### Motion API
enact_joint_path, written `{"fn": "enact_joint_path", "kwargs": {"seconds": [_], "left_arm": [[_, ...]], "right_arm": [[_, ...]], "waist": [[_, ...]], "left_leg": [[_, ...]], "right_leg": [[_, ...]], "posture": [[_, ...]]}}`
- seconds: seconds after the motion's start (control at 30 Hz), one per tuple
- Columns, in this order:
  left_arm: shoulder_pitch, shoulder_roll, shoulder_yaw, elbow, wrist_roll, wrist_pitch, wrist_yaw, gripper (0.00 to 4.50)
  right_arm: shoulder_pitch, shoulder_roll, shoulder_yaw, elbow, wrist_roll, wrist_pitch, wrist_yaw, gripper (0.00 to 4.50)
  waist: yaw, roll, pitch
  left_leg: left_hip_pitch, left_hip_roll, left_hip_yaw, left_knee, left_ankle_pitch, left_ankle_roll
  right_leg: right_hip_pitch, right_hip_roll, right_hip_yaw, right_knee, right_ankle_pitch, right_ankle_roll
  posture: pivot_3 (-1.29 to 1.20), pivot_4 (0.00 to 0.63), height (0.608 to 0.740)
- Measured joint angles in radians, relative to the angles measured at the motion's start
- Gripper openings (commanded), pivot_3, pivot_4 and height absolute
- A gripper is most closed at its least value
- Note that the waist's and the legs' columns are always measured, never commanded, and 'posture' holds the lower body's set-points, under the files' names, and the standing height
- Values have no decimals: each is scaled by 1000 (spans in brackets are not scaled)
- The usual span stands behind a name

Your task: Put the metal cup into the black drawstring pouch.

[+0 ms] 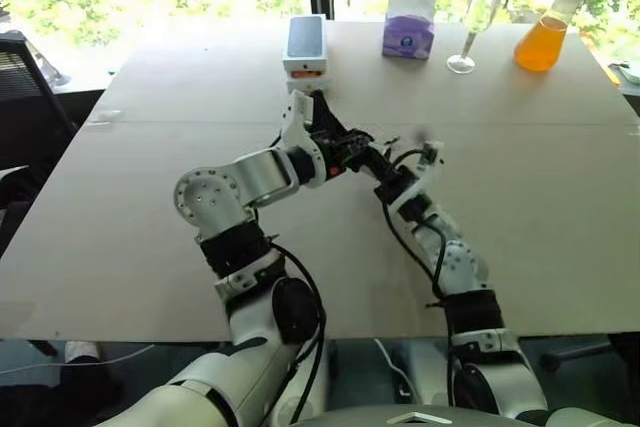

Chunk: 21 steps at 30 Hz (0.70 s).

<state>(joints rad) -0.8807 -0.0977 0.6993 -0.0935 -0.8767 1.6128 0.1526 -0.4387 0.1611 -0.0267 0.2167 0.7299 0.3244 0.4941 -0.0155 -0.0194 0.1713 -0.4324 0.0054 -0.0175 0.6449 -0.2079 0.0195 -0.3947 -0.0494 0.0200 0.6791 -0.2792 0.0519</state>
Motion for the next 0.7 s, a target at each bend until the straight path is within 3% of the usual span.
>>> {"fn": "enact_joint_path", "kwargs": {"seconds": [0.1, 0.33, 0.57, 0.7], "left_arm": [[-63, -17, 51, 25, 3, 0, 21, 0], [-100, -17, 118, 56, -11, -2, 48, 0], [-91, -27, 128, 41, -94, -21, 114, 0], [-73, -24, 128, 41, -118, -31, 147, 0]], "right_arm": [[-4, -3, 87, -11, -63, -19, 58, 67], [-63, -14, 152, 20, -274, -177, 88, 67], [-136, -79, 228, 234, -617, -617, 83, 67], [-139, -27, 198, 275, -563, -600, 92, 67]], "waist": [[0, 0, 0], [2, -1, 0], [0, -2, 1], [-2, -2, 1]], "left_leg": [[0, 0, 0, 0, 0, 0], [0, 0, 0, 0, 0, 0], [0, 0, 1, 0, 1, -1], [0, 1, 1, 0, 1, -3]], "right_leg": [[0, 0, 0, 0, 0, 0], [0, 0, 0, 0, 0, 0], [0, 0, 1, 0, 0, 0], [0, 1, 1, 0, 0, 0]], "posture": [[0, 150, 740], [0, 150, 740], [0, 150, 740], [0, 150, 740]]}}
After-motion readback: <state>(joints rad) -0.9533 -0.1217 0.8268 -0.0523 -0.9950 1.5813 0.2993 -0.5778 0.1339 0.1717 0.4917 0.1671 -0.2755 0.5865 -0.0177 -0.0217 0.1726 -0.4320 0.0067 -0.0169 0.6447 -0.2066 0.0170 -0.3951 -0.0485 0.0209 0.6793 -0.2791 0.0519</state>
